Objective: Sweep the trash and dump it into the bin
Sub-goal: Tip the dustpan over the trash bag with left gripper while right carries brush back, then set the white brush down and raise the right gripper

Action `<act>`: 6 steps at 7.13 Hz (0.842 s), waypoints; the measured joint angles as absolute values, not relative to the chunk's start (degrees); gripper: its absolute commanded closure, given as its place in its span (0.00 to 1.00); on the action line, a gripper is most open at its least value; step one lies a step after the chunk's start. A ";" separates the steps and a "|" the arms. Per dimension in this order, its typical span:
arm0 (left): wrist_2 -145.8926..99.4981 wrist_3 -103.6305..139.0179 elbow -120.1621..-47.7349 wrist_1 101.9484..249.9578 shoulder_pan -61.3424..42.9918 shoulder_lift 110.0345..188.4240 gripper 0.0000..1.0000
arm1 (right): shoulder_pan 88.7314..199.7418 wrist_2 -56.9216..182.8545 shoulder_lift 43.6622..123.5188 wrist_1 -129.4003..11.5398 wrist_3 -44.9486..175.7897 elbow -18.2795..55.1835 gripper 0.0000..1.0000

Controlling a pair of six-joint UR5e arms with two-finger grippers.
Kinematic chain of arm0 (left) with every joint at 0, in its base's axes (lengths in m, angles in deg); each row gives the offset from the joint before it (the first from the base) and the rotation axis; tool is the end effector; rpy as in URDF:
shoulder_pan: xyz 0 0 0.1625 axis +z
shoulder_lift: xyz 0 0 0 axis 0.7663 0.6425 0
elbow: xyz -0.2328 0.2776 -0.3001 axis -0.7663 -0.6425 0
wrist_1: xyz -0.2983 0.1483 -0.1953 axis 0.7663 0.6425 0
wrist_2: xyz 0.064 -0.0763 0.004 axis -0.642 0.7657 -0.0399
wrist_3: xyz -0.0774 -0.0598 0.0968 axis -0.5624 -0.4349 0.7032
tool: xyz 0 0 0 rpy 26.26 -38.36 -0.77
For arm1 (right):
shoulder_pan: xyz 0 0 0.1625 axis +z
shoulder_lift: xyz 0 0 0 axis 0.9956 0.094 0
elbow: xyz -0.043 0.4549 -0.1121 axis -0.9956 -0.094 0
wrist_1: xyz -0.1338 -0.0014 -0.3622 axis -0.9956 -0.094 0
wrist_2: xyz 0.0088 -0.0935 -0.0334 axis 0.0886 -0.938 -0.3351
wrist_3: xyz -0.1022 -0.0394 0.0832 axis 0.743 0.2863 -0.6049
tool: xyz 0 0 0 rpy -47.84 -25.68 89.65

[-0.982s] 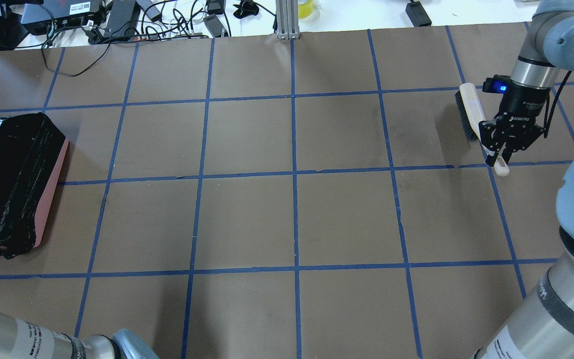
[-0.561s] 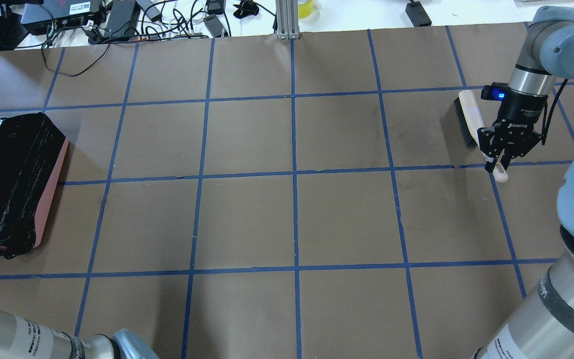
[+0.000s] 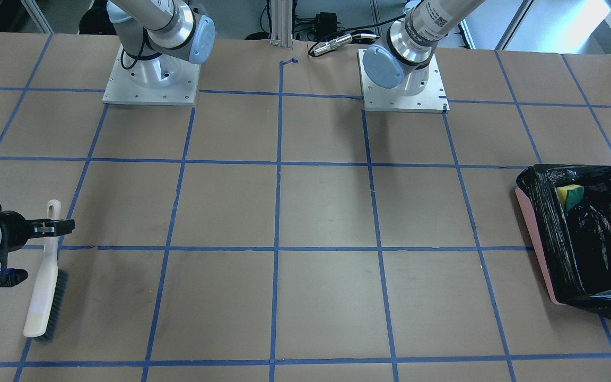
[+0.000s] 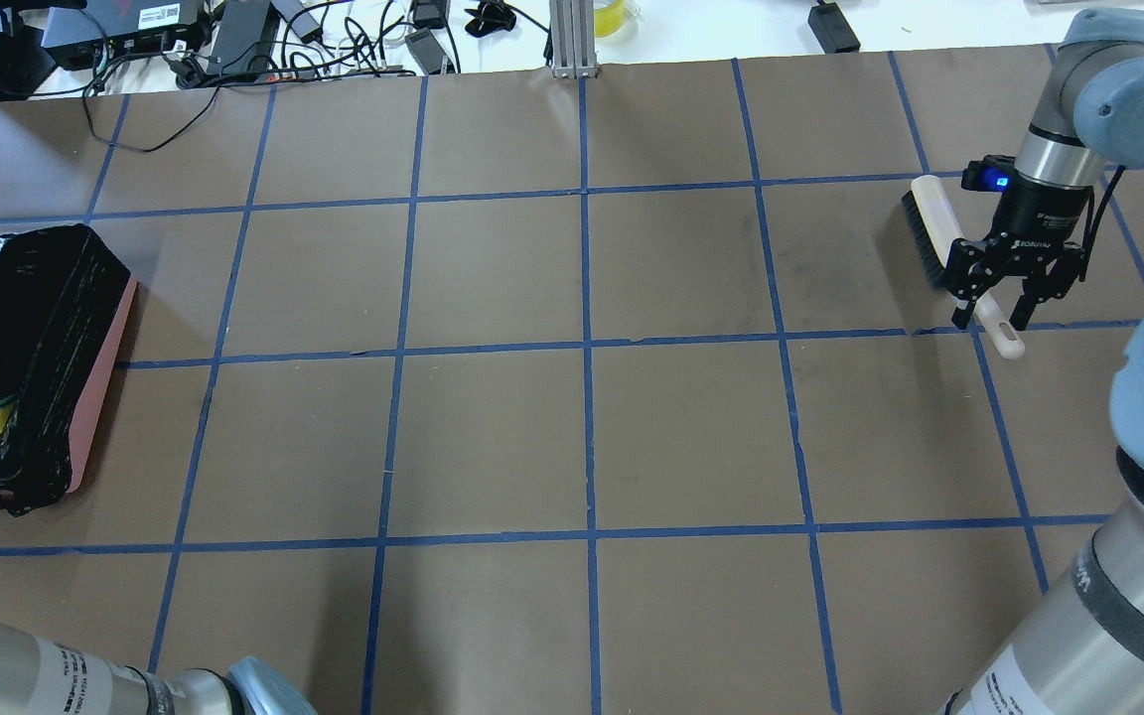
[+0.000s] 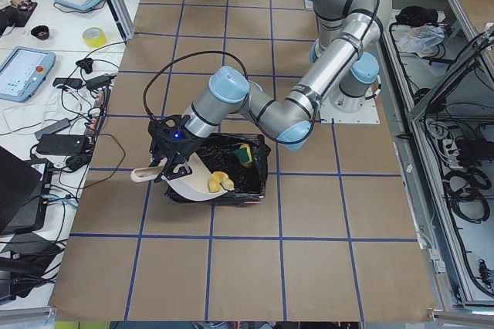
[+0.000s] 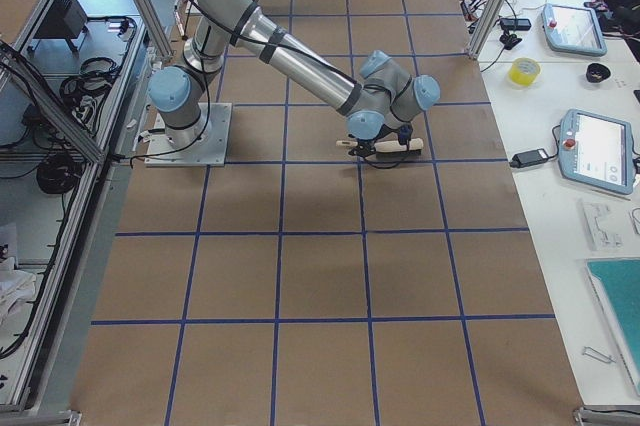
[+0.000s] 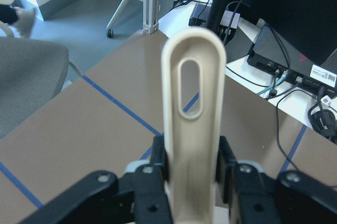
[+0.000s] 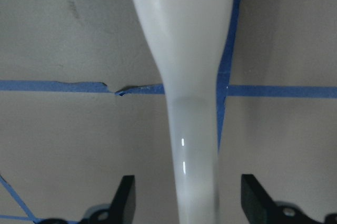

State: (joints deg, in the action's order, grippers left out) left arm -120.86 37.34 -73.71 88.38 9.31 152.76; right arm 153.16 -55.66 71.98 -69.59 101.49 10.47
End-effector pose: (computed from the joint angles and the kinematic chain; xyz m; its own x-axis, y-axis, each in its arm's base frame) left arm 0.4239 -0.5842 0.4913 -0.8082 -0.5806 0.0984 -0.4451 0.4928 -0.7477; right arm -0.1046 -0.5944 0.2312 -0.9961 0.0291 -0.0838 -0.0157 0.8716 0.4899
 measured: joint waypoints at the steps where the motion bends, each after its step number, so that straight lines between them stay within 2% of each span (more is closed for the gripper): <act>1: -120.61 38.49 -73.84 87.23 8.17 151.75 1.00 | 153.16 -55.70 72.35 -69.66 101.49 10.11 0.00; 3: -120.04 41.48 -74.74 84.23 7.10 150.37 1.00 | 153.22 -55.38 77.60 -69.31 101.91 8.83 0.00; 6: -119.07 44.73 -78.19 70.40 6.44 149.59 1.00 | 153.58 -54.84 92.13 -68.68 102.18 8.12 0.00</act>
